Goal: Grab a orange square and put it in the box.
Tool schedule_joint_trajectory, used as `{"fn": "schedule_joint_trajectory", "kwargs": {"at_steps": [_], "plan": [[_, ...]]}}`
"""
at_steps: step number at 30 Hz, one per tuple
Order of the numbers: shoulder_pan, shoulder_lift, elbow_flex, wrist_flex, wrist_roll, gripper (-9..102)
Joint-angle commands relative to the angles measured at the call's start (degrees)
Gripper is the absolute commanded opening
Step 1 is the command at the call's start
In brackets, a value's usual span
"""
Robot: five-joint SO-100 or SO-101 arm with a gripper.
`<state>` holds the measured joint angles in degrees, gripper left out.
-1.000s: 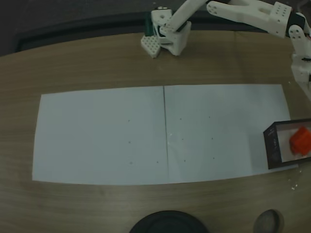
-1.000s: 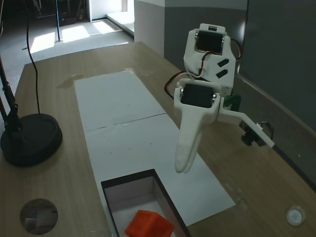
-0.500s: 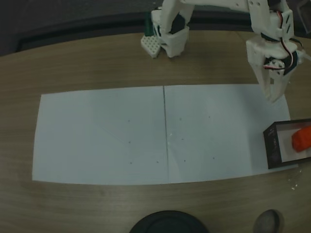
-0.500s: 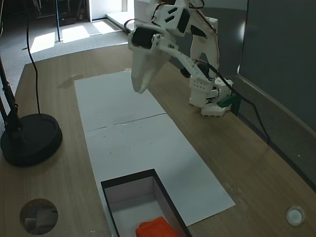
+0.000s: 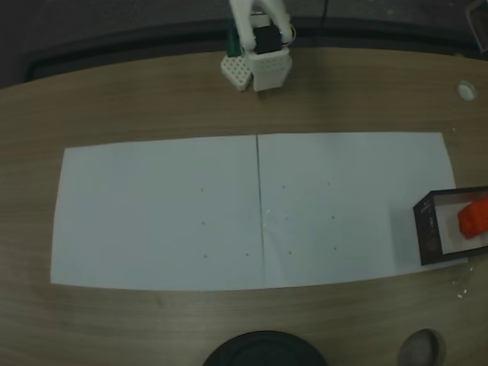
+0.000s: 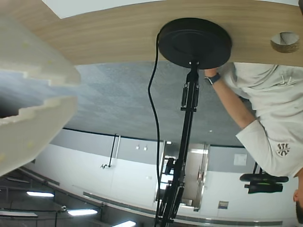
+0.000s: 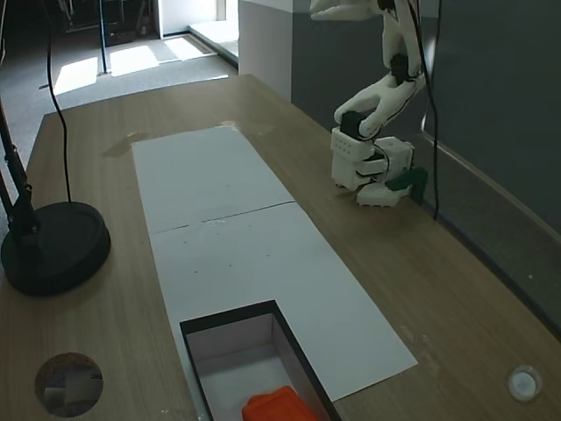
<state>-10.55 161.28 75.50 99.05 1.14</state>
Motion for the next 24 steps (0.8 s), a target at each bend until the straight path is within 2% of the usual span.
{"fn": "schedule_joint_trajectory", "kwargs": {"at_steps": [1,8,12,17,24], "plan": [[1.1,9.9,9.1,-2.3,-0.4,0],[1.8,22.9,20.6,-5.4,-0.4,0],[2.7,25.8,22.5,-5.4,-0.4,0],[8.3,26.8,23.7,-6.2,-0.4,0],[9.3,31.1,24.0,-7.0,-0.4,0]]}}
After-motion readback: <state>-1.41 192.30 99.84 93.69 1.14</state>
